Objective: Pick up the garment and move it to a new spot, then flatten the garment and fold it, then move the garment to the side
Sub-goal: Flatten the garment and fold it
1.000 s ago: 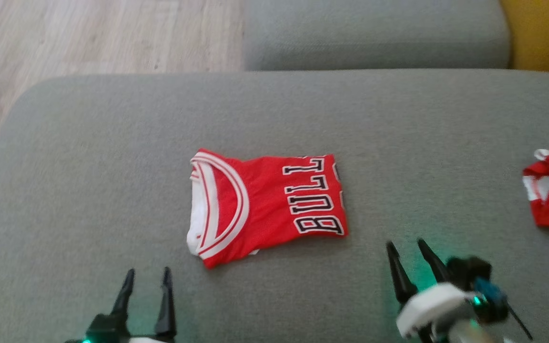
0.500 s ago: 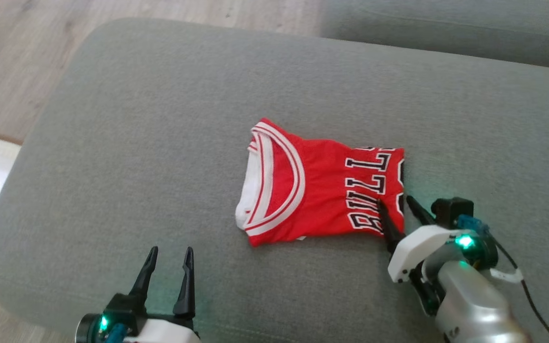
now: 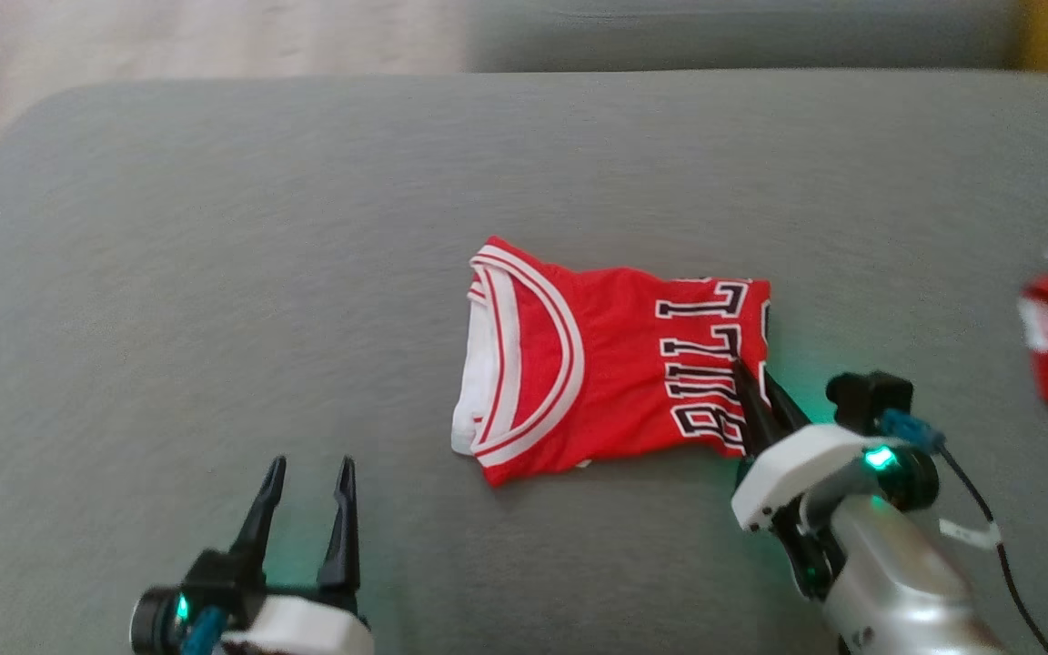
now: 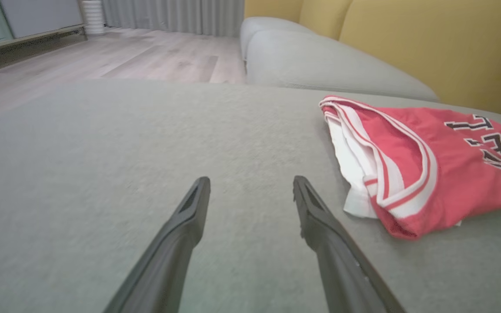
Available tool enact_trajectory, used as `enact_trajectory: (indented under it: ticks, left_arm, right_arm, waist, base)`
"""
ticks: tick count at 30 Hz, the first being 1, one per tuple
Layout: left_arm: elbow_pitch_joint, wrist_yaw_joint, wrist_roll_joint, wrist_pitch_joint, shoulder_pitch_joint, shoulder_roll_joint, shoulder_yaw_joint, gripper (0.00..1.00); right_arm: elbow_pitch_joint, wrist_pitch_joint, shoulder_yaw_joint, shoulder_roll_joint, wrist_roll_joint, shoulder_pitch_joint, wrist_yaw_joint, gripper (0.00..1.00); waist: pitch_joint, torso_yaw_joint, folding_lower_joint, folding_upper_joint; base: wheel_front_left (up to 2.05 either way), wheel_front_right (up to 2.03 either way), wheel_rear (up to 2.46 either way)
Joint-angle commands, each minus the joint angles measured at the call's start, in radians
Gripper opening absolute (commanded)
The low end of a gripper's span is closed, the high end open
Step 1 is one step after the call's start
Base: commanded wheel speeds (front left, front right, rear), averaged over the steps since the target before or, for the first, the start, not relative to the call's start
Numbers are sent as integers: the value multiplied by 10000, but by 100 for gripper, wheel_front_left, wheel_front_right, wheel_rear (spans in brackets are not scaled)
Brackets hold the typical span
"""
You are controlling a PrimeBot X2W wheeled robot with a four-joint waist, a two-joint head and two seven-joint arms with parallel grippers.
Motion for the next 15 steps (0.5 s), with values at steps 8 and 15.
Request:
enact_trajectory:
  ticks: [8,15]
  left_arm:
    - [-467,-182,187,-53,-983,18,131,100]
    - [-461,-237,221,-53,-1253,18,81,100]
  right_arm:
    - [-1350,-111,-396,-14,-613,729,-6,0]
    - [-1959,-111,-625,-14,-1279,685,-6,0]
  waist:
    - [216,-3396,0,0]
    - [628,-4649,0,0]
  base:
    - [0,0,0]
    - [0,0,0]
